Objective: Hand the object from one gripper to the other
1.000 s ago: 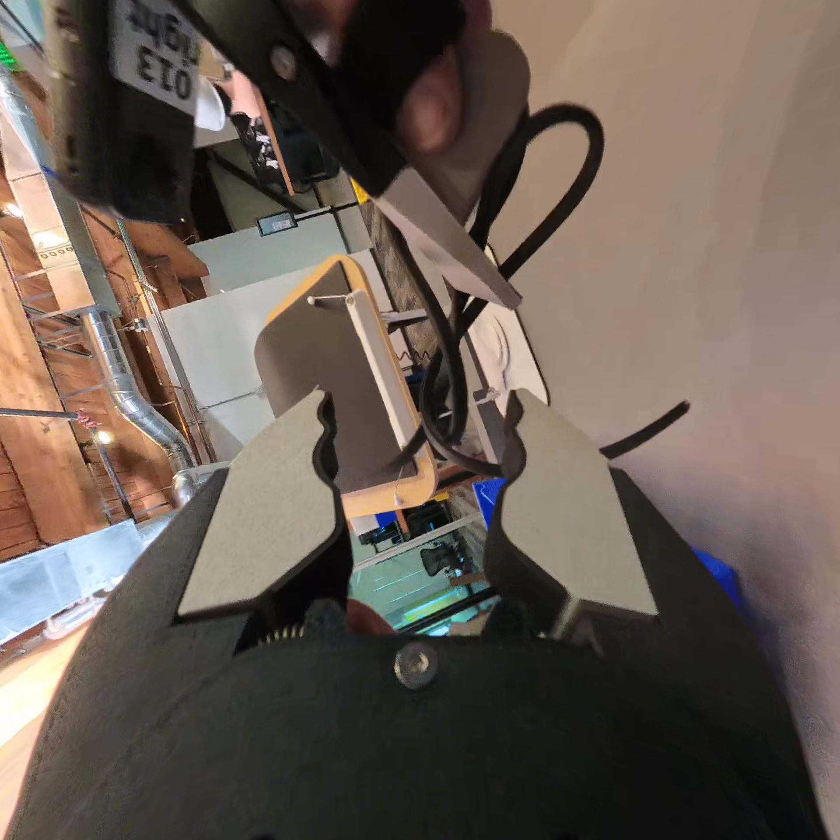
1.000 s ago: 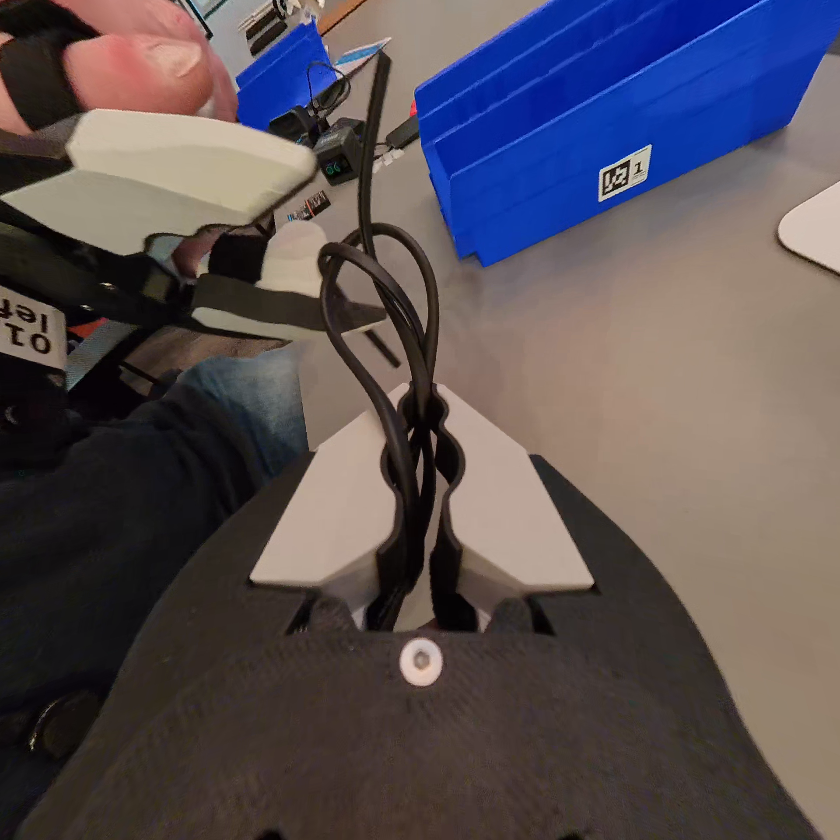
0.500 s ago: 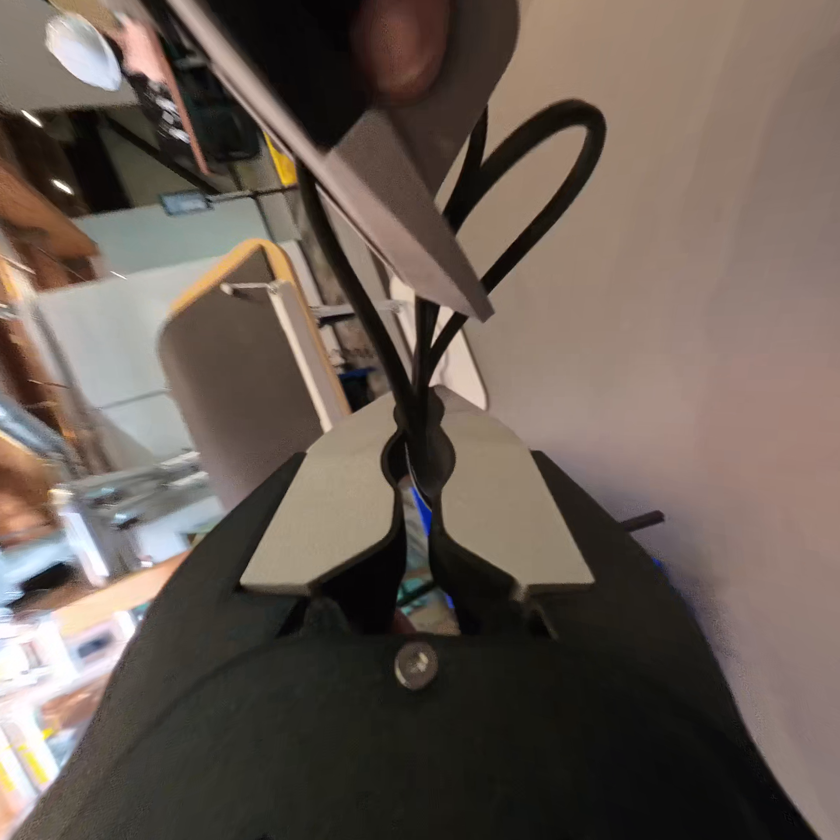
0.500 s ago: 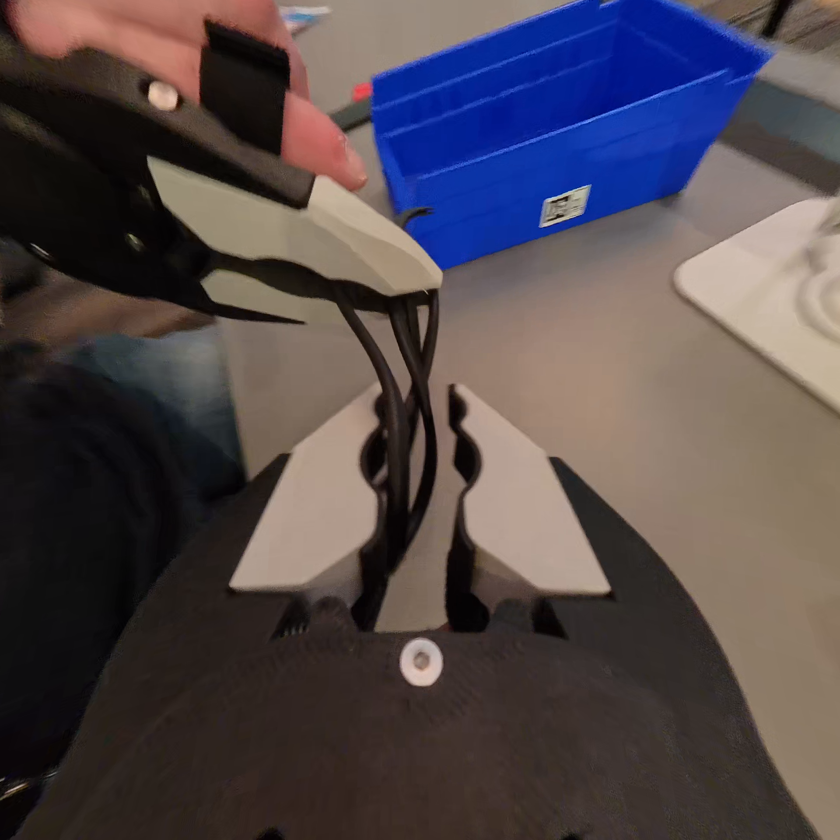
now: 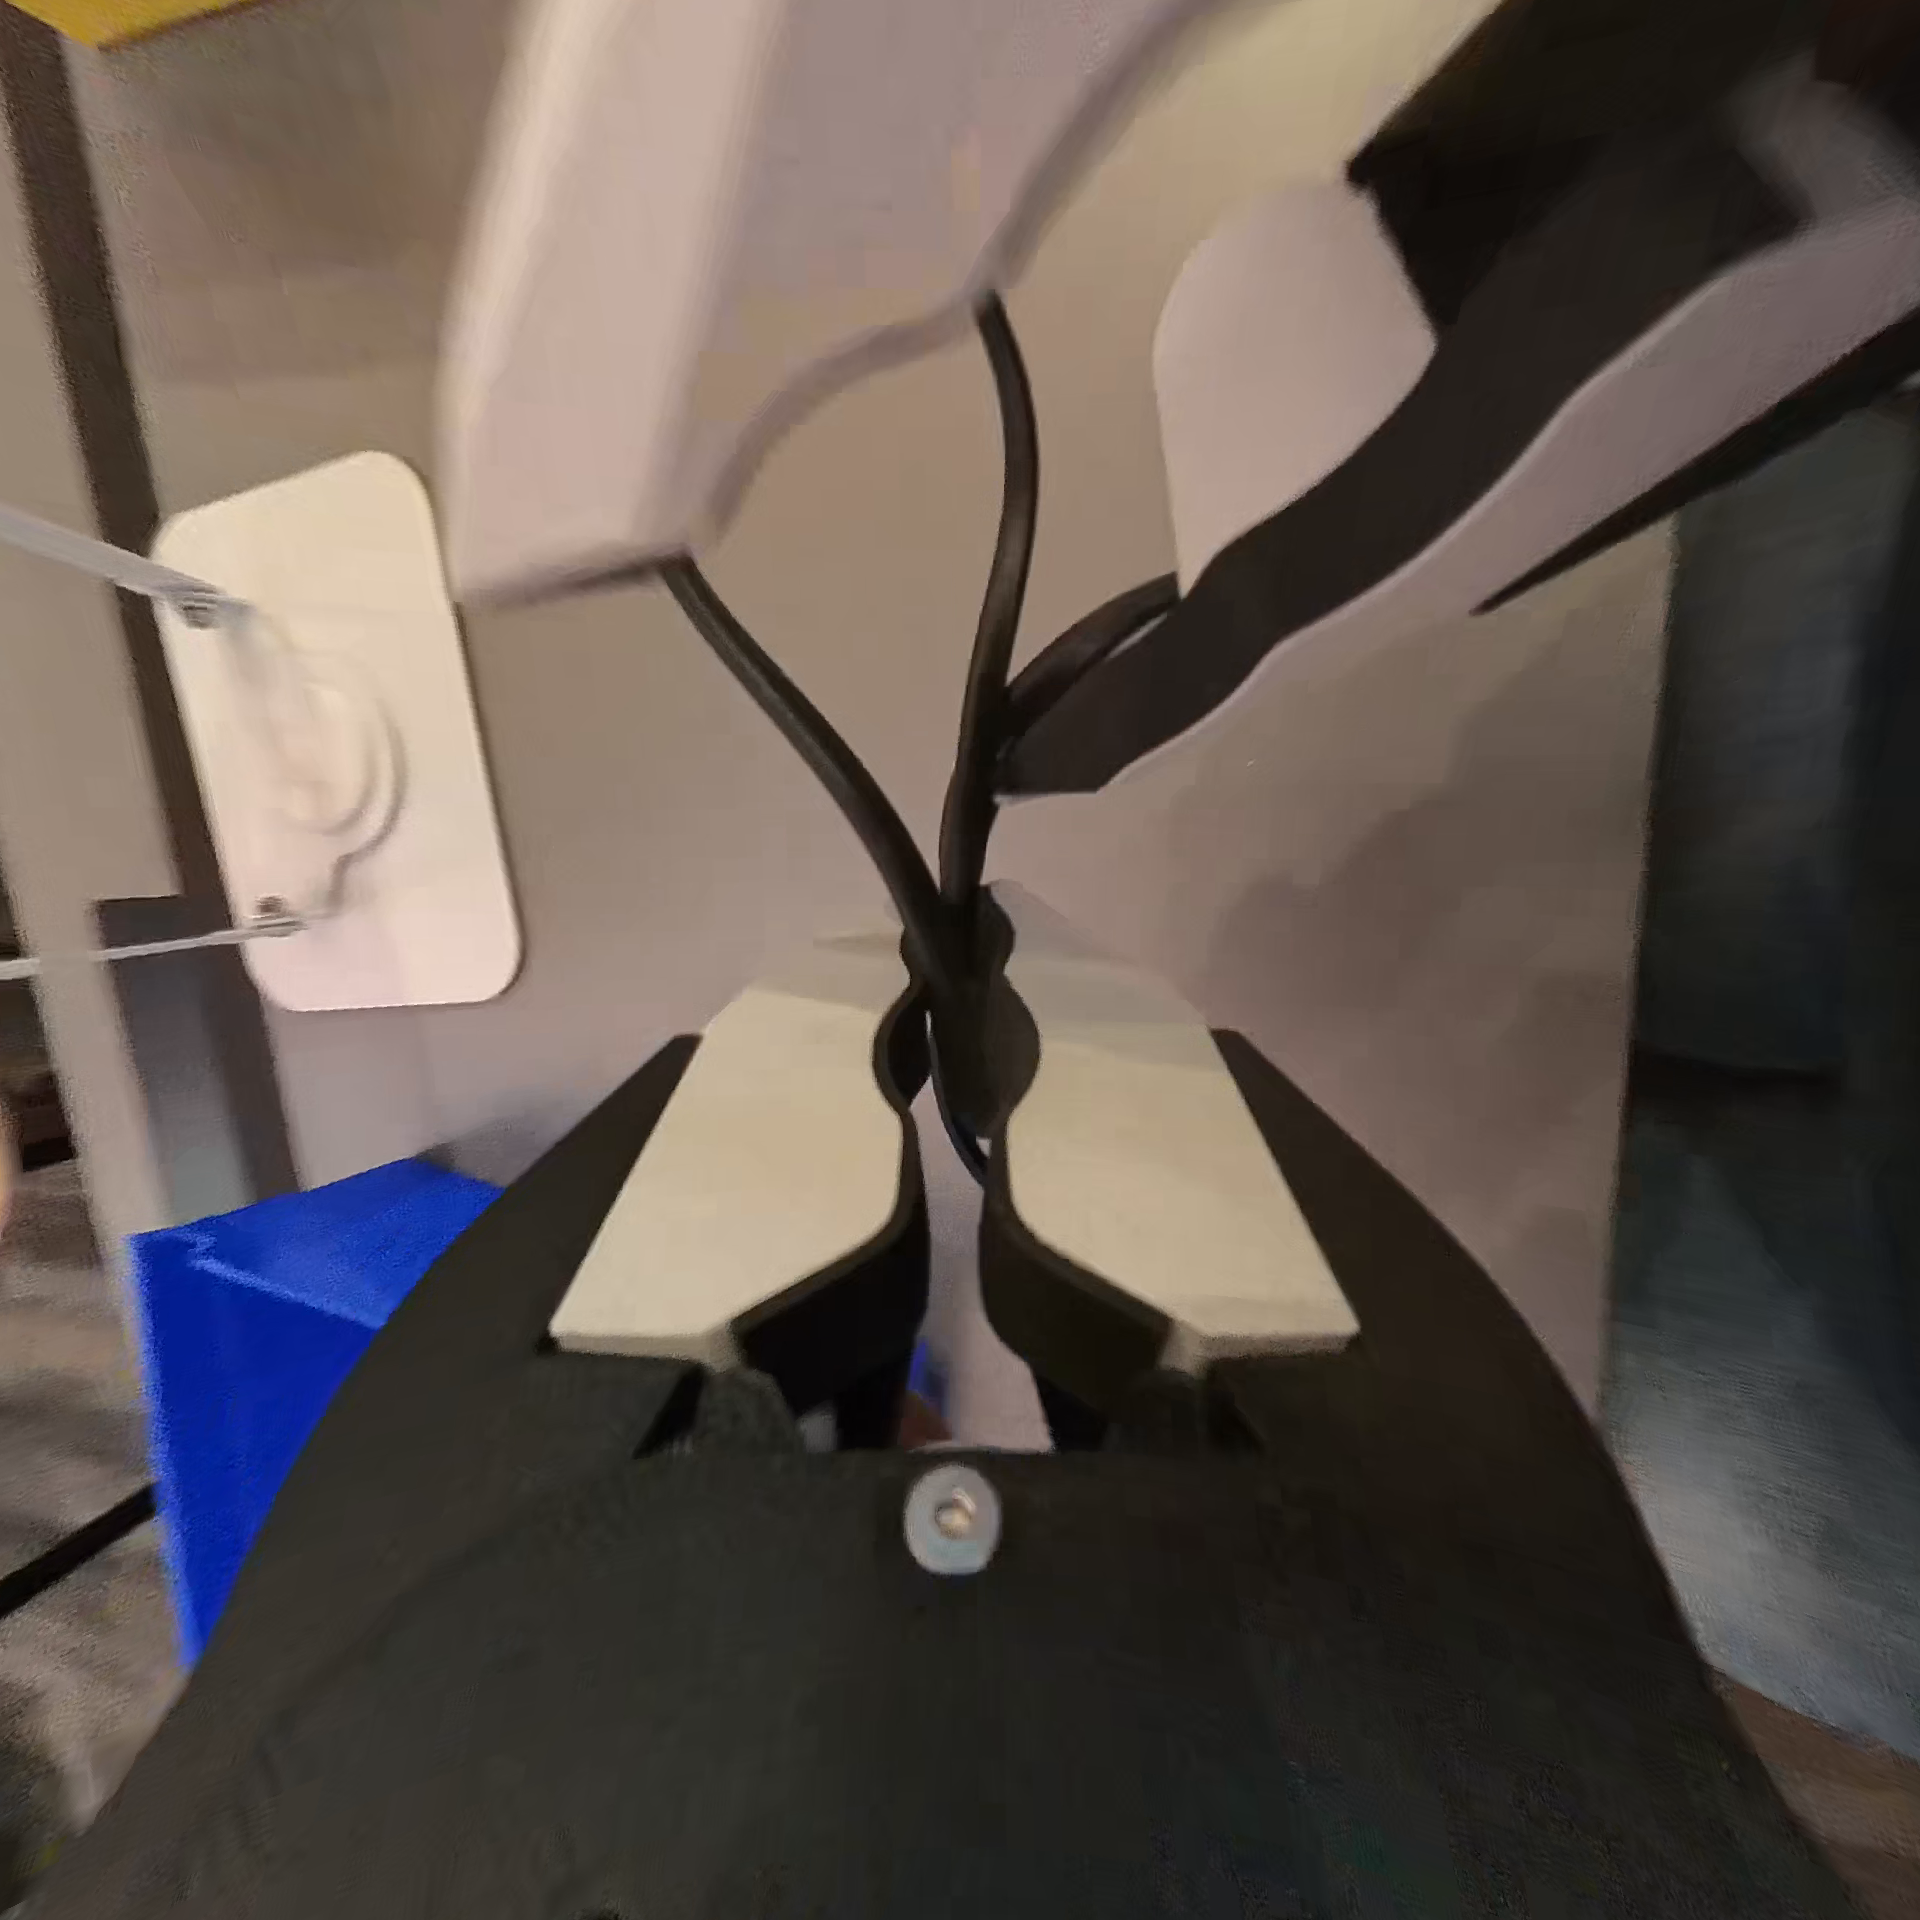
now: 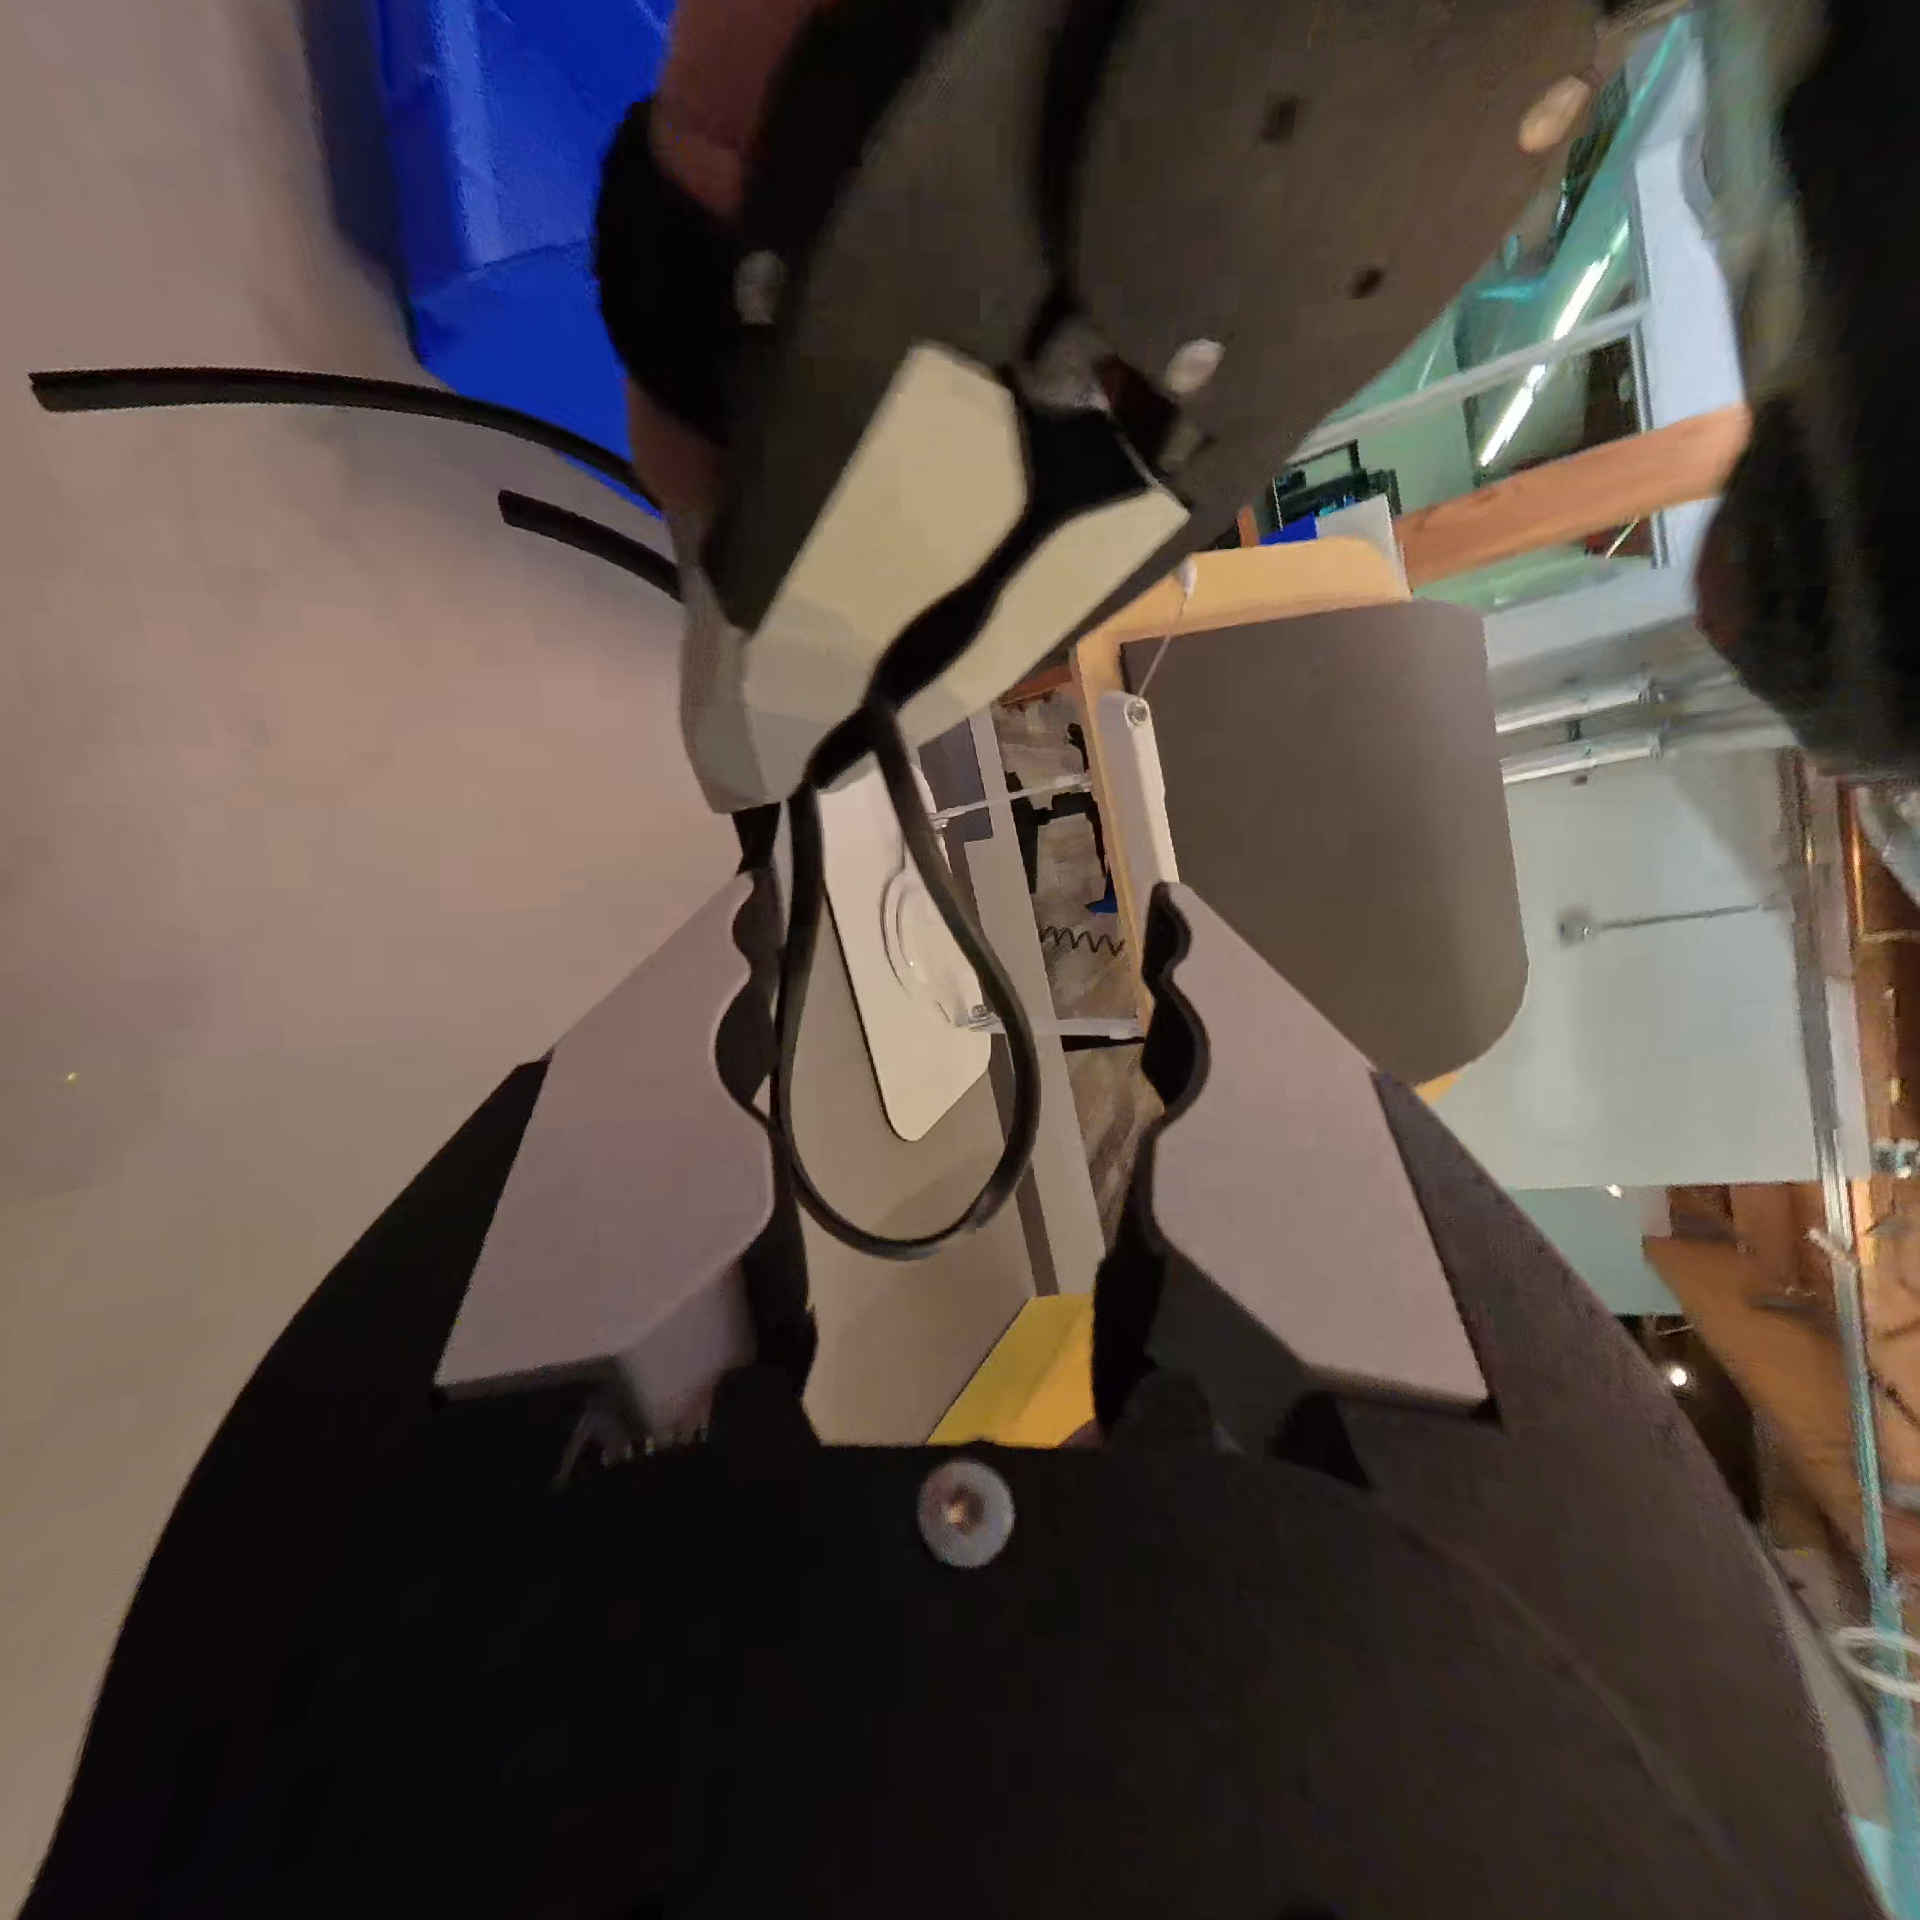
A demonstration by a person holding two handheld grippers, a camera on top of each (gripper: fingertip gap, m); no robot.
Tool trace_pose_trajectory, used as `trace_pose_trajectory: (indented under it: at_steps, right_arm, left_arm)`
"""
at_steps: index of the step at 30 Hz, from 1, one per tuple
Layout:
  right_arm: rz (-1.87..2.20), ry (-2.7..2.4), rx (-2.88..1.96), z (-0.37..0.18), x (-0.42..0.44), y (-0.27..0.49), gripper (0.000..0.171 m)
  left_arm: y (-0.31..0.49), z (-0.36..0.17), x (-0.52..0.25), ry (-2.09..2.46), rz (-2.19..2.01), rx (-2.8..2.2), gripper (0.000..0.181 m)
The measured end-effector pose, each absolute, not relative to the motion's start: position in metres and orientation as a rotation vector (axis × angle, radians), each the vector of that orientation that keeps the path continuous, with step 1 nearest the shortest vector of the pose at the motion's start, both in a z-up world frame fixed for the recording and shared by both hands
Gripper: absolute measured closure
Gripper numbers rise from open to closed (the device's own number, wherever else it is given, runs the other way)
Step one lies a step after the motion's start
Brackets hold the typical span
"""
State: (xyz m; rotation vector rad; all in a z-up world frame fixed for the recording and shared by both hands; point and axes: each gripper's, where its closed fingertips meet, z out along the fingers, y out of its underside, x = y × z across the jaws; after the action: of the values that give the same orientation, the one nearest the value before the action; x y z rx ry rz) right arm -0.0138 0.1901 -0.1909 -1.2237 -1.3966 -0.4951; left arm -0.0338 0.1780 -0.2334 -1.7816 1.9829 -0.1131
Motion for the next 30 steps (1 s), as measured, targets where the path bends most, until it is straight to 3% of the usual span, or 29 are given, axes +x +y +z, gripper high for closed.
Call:
trace_pose_trajectory:
  at_steps: [8, 12, 16, 22, 26, 30]
  right_arm:
    - [-0.524, -1.512, -1.168, -0.206, -0.024, 0.180, 0.123]
    - [-0.532, -1.581, -1.201, -0.213, -0.025, 0.181, 0.120]
    - [-0.487, -1.674, -1.292, -0.228, -0.024, 0.180, 0.099]
    - [-0.587, -1.646, -1.262, -0.230, -0.025, 0.187, 0.125]
    - [-0.590, -1.645, -1.225, -0.232, -0.023, 0.186, 0.164]
    - [-0.574, -1.636, -1.220, -0.230, -0.022, 0.185, 0.166]
  left_arm:
    - [0.170, -0.232, -0.033, 1.922, -0.448, -1.950, 0.177]
    - [0.169, -0.237, -0.033, 1.929, -0.486, -1.989, 0.177]
    - [0.170, -0.236, -0.034, 1.953, -0.419, -1.973, 0.177]
    - [0.161, -0.237, -0.029, 1.971, -0.474, -1.993, 0.177]
    - [0.160, -0.234, -0.030, 1.960, -0.536, -2.010, 0.177]
    - [0.158, -0.232, -0.028, 1.967, -0.553, -1.984, 0.176]
